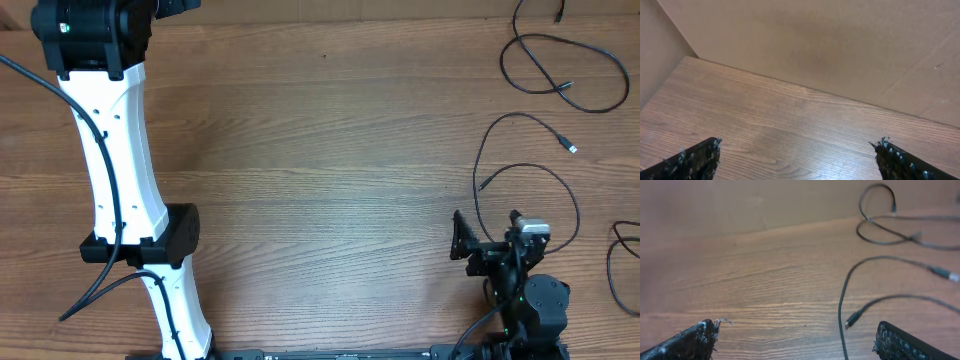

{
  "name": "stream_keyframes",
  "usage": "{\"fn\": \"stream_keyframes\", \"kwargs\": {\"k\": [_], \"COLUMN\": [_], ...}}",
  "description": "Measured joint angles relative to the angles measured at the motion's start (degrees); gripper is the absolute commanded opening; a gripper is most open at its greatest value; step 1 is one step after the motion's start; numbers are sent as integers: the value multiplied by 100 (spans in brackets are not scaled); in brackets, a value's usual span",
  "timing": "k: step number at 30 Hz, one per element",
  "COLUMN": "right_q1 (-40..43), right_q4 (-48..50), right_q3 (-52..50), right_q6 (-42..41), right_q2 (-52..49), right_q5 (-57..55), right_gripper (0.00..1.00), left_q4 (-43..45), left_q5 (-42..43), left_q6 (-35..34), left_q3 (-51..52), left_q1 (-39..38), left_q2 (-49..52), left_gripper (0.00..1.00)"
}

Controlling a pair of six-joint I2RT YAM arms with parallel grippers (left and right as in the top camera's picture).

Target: Untangle cables

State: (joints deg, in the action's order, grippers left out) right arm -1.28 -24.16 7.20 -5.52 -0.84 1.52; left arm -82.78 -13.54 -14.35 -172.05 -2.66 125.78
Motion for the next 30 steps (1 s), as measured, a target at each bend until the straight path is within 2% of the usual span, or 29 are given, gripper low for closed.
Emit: {"fn": "stream_keyframes", "kwargs": {"k": [14,23,30], "right_q1": [2,2,0], "right_q4": [-1554,-1565,-1080], "right_q3": [297,299,254], "right_q6": [-793,-1008,-1051], "right_q2": [0,0,0], "right_q5": [-105,-105,-105], "right_gripper": [100,100,100], "left_q4": [-2,-2,-2], "left_q5": [0,0,0], "left_q6": [0,0,0], "left_q3": [0,0,0], "left_q1": [0,0,0], "left_q2": [-2,0,0], "left_gripper": [100,100,100]}}
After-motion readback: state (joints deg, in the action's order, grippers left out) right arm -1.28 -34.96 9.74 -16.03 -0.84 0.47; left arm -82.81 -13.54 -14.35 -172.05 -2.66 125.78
